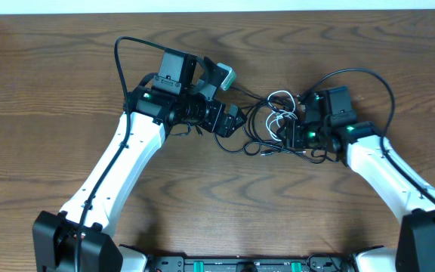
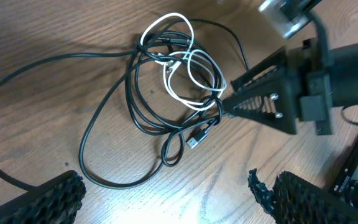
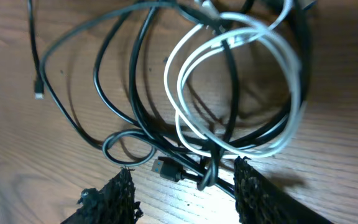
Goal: Untangle cables
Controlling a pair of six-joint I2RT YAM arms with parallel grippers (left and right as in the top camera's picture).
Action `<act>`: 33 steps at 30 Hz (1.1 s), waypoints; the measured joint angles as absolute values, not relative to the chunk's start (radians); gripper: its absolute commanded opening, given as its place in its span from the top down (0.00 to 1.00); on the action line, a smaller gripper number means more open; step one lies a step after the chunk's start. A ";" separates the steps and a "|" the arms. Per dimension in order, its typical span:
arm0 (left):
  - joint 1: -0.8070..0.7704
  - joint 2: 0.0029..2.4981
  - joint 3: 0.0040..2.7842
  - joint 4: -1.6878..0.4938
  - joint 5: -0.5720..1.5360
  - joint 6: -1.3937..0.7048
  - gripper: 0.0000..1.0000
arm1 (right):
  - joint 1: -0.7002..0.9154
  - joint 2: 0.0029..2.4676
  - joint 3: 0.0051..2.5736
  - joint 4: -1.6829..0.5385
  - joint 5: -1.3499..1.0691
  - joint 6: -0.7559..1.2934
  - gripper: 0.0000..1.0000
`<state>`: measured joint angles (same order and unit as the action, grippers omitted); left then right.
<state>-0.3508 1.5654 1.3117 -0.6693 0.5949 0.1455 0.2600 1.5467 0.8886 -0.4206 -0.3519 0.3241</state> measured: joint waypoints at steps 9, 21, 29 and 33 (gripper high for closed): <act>-0.351 1.565 1.312 -0.670 0.573 0.146 0.03 | 0.296 1.648 0.889 -0.354 -0.266 0.319 0.61; -0.351 1.565 1.312 -0.669 0.569 0.145 0.03 | 0.296 1.695 0.889 -0.287 -0.244 0.318 0.70; -0.351 1.565 1.312 -0.669 0.569 0.145 0.02 | 0.303 1.707 0.889 -0.286 -0.237 0.318 0.75; -0.351 1.565 1.312 -0.669 0.569 0.145 0.02 | 0.330 1.728 0.889 -0.278 -0.230 0.318 0.75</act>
